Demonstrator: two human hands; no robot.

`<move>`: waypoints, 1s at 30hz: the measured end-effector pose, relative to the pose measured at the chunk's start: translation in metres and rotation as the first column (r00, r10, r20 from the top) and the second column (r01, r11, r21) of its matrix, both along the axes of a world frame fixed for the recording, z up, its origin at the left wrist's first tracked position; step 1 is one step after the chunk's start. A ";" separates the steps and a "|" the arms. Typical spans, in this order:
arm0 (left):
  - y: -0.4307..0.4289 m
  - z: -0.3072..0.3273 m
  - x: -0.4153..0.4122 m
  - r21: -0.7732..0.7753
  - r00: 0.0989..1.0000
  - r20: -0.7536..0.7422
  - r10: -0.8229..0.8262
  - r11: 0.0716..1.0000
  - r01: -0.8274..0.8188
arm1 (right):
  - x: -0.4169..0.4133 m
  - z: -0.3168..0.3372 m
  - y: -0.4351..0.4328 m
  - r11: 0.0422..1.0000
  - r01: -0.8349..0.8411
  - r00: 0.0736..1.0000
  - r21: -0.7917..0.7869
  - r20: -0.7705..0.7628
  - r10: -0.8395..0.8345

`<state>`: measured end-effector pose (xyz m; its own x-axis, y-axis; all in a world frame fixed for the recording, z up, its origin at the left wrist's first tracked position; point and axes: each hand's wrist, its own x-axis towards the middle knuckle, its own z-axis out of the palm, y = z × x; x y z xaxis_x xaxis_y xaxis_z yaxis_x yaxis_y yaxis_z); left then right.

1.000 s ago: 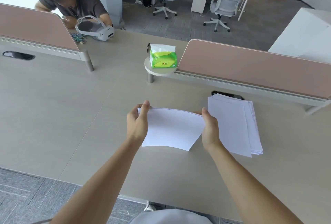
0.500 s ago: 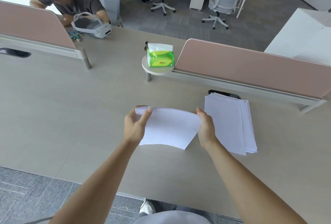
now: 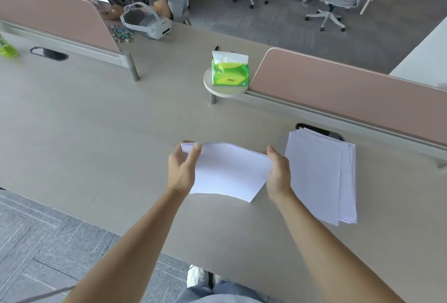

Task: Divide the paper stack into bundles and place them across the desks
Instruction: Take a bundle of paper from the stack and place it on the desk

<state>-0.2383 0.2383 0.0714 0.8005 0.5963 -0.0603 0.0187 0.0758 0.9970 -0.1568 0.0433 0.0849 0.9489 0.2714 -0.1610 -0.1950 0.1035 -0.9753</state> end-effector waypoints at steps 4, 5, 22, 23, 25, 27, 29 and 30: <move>0.001 -0.002 0.004 0.172 0.995 -0.093 -0.025 0.984 0.041 | 0.012 -0.003 -0.009 0.996 -0.093 0.994 -0.011 0.055 0.094; 0.000 -0.001 0.004 0.201 0.994 -0.111 -0.020 0.979 0.042 | 0.014 -0.004 -0.013 0.990 -0.133 0.988 -0.043 0.069 0.136; 0.088 0.056 -0.024 0.321 0.989 -0.021 0.149 0.938 -0.135 | 0.032 0.059 0.081 0.895 -0.346 0.864 -0.283 0.277 0.421; 0.101 0.063 -0.033 0.310 0.985 0.001 0.173 0.936 -0.165 | 0.028 0.064 0.096 0.881 -0.382 0.851 -0.280 0.265 0.454; 0.129 0.076 -0.053 0.260 0.976 0.057 0.208 0.941 -0.216 | 0.017 0.070 0.129 0.860 -0.428 0.829 -0.279 0.258 0.496; 0.160 0.088 -0.073 0.207 0.963 0.097 0.253 0.941 -0.268 | 0.000 0.072 0.167 0.854 -0.429 0.824 -0.294 0.259 0.504; 0.196 0.093 -0.092 0.160 0.955 0.118 0.273 0.944 -0.290 | -0.022 0.076 0.207 0.865 -0.400 0.826 -0.304 0.290 0.484; 0.215 0.096 -0.102 0.140 0.953 0.125 0.278 0.946 -0.294 | -0.034 0.078 0.228 0.873 -0.380 0.828 -0.307 0.308 0.469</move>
